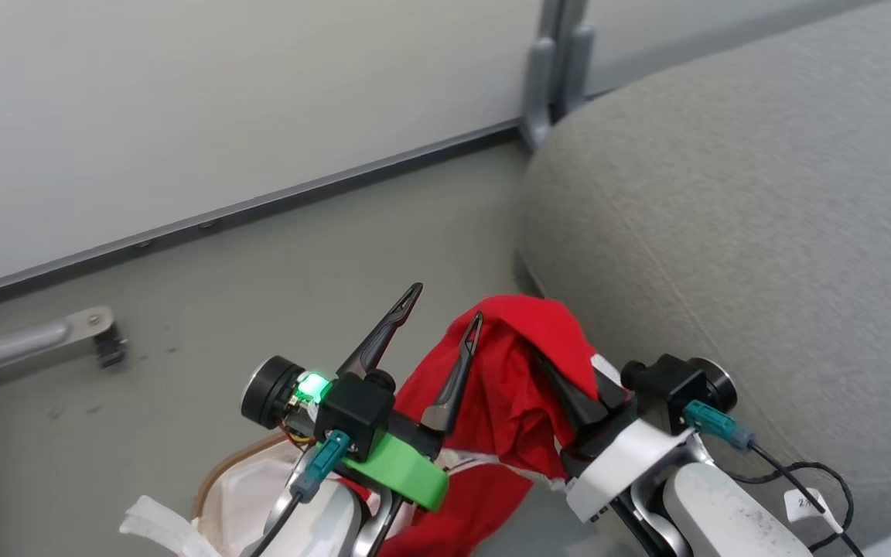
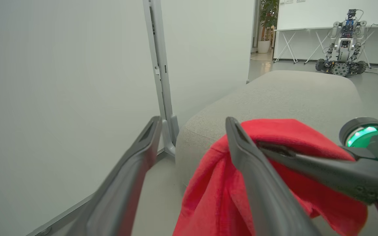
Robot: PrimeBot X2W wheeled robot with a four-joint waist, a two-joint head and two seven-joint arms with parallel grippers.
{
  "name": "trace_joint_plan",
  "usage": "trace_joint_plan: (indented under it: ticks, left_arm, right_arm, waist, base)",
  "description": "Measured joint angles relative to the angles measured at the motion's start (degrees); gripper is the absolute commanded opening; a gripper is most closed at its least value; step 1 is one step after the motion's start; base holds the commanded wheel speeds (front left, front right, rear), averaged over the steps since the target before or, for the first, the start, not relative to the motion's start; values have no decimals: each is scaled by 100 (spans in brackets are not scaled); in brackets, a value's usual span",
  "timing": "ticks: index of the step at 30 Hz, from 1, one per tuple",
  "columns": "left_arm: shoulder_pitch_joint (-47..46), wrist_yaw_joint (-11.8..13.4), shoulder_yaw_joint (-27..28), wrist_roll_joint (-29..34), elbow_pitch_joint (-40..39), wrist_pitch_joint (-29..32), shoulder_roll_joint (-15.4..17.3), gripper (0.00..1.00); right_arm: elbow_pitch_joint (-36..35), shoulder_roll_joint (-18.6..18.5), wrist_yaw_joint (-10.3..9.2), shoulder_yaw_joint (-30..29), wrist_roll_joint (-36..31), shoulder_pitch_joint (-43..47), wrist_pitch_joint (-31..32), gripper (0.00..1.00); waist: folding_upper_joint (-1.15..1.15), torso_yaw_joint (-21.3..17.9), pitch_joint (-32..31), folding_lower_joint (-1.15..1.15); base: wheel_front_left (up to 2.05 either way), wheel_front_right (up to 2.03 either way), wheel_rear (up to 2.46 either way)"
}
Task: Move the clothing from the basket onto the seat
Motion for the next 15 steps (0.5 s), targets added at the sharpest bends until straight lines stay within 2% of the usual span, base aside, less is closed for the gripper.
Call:
trace_joint_plan:
  ticks: [3, 8, 15]
  left_arm:
    - [-1, -37, 30, 58, 52, 0, -2, 100]
    - [-126, -116, -177, 91, 205, -1, -12, 100]
    - [-336, -153, -360, 84, 369, 0, -12, 100]
  right_arm:
    - [-66, 12, 0, -158, -29, 91, -1, 0]
    - [-289, 30, -1, -770, -138, 358, 0, 0]
    - [-503, 107, 0, -1270, -352, 627, -1, 0]
  waist:
    - [0, -375, 46, 0]
    - [0, -936, 166, 0]
    - [0, -1282, 481, 0]
  base:
    - [0, 0, 0]
    - [0, 0, 0]
    - [0, 0, 0]
